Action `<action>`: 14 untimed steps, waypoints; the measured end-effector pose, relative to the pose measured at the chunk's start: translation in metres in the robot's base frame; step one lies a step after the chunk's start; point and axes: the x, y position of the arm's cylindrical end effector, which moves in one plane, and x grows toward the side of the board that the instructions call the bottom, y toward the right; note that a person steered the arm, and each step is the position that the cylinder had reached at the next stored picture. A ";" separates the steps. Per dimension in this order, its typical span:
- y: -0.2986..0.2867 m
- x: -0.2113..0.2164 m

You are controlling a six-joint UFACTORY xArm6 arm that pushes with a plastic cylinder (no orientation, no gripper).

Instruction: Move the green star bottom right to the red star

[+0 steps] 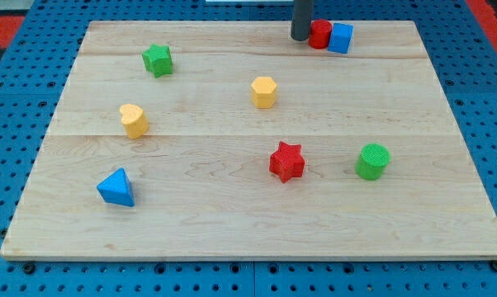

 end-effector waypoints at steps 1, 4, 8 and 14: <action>-0.002 0.001; -0.006 0.089; 0.011 0.144; 0.094 0.242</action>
